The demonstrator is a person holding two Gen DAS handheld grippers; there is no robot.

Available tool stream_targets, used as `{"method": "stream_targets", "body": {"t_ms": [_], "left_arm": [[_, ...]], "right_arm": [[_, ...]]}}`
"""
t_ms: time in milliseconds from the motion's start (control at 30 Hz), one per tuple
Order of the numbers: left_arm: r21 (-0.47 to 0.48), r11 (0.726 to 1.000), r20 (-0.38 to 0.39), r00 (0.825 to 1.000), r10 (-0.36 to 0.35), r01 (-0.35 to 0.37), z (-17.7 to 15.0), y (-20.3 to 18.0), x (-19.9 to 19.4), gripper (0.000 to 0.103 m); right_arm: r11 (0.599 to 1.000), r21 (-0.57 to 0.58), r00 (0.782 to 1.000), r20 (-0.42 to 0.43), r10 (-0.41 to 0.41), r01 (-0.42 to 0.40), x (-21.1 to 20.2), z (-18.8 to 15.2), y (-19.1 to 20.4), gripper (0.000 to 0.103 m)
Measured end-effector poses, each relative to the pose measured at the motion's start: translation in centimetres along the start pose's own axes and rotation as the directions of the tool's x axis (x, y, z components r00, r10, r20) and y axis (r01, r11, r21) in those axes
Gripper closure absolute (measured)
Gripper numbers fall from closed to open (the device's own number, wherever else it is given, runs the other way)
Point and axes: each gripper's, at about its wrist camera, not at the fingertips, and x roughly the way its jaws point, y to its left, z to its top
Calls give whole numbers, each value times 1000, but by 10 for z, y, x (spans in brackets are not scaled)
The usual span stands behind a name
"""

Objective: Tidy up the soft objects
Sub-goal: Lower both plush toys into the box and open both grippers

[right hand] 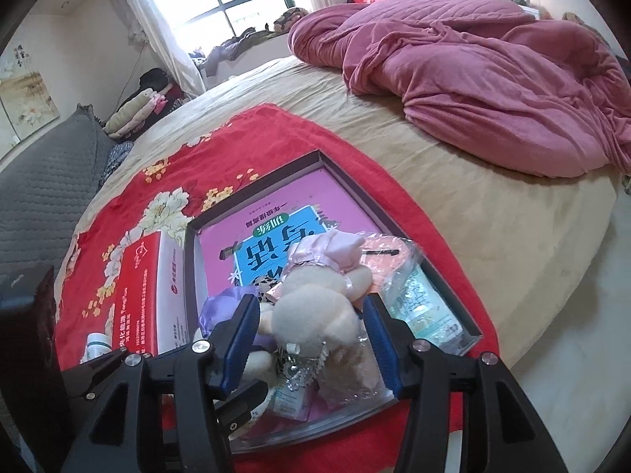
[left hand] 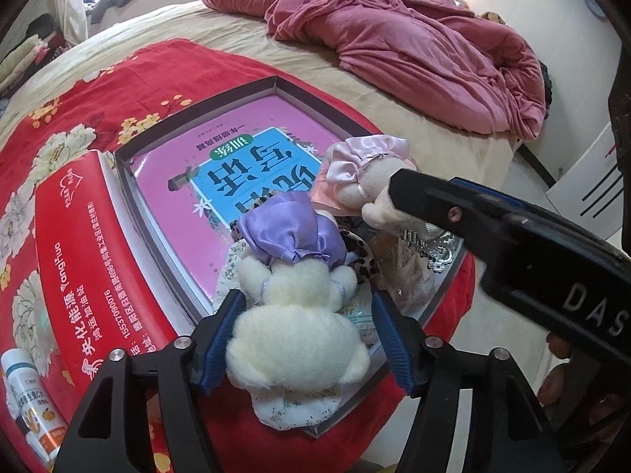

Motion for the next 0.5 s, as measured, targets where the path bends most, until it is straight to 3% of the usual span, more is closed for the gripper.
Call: {"method": "stream_targets", "body": {"t_ms": [500], "left_arm": [[7, 1000, 35, 999, 21, -21, -2, 0, -21, 26]], "right_arm": [[1000, 25, 998, 57, -15, 14, -27, 3, -7, 49]]}}
